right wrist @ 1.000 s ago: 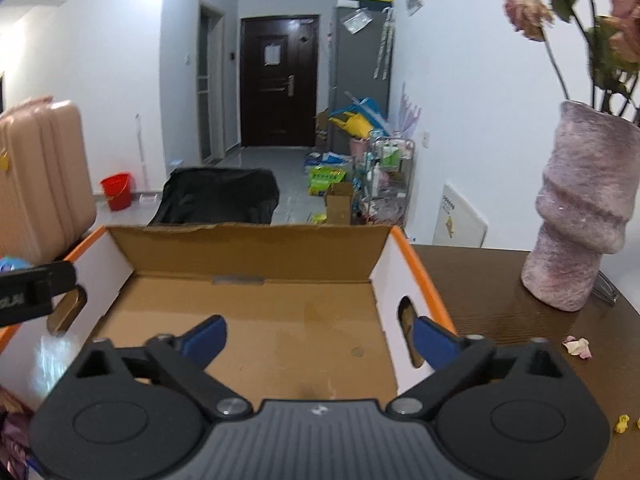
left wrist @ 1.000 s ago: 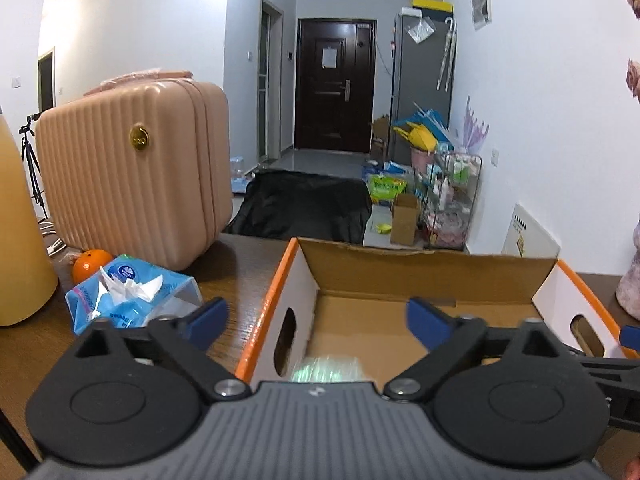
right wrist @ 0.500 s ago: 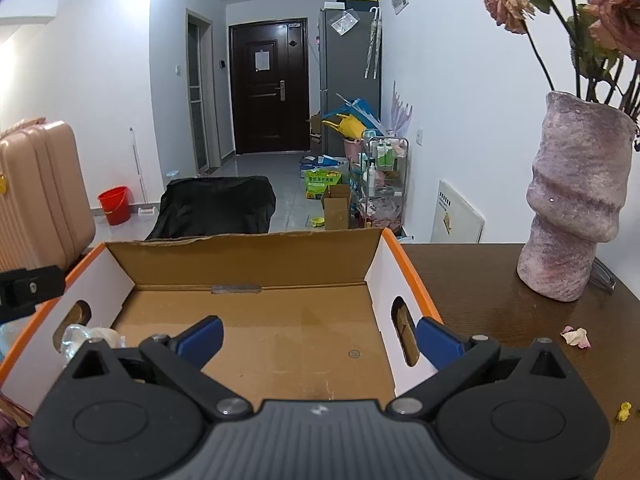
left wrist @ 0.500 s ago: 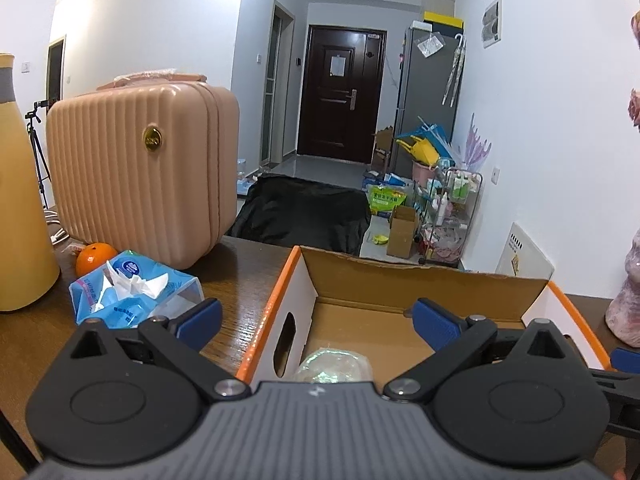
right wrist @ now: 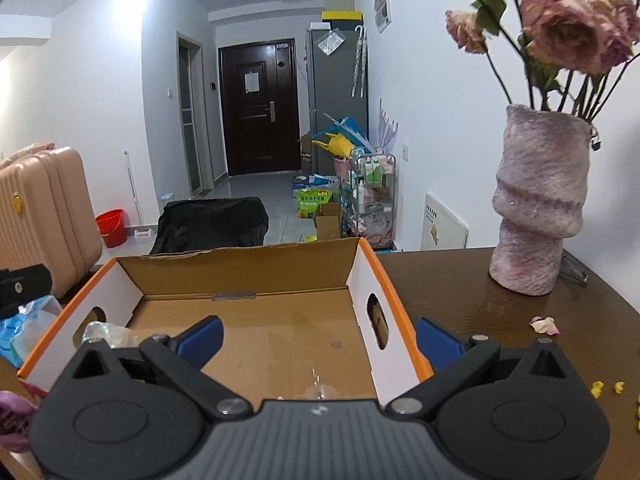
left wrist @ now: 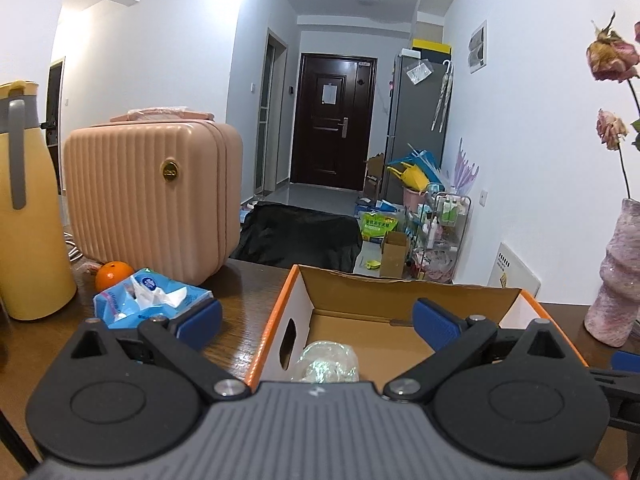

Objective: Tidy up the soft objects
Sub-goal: 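Move both tools back toward the lilac towel roll and purple pouch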

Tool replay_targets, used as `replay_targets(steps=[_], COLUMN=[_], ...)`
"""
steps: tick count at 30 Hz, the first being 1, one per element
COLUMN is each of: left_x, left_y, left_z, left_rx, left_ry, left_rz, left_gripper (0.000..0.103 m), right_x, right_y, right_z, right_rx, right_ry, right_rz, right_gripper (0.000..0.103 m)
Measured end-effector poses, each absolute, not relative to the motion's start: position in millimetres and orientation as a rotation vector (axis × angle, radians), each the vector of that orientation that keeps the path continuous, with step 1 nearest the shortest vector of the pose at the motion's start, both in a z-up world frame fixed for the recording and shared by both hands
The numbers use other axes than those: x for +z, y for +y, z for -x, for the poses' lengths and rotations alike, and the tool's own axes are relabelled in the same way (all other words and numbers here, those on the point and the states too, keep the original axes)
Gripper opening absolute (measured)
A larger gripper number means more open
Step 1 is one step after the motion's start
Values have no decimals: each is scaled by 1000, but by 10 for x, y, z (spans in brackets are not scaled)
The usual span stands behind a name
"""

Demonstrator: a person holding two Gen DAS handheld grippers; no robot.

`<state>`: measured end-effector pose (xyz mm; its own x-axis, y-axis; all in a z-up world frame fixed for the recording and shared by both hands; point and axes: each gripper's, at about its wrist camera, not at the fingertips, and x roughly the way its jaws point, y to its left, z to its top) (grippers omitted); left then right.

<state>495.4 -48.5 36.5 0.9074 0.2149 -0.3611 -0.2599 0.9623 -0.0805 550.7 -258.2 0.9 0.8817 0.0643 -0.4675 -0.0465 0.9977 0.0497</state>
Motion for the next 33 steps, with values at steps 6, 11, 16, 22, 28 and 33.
replay_targets(steps=[6,11,16,22,28,33], left_x=[380,375,369,357,334,313], left_y=[-453,-428,-405,-361,-289,-234], left_z=[-4738,-4550,-4354,-4130,-3908,-3686], left_rx=[247,247,248,250,254,249], left_ry=[346,340,334,324,317,309], left_rz=[121,110,99,84,78,78], left_gripper=[103,103,103,103,103,103], right_x=[44,51,49,46,13,-21], right_y=[-2592,-2601,-2578,-2565,-2534,-2501], right_z=[-5252,-5048,-4814,-4551,-4311,-4082], right_rx=[56,59,62,69,81,79], right_ry=[464,444,419,399,386,379], right_rz=[-28,-23,-15,-13,-7,19], right_gripper=[103,103,103,103,103,103])
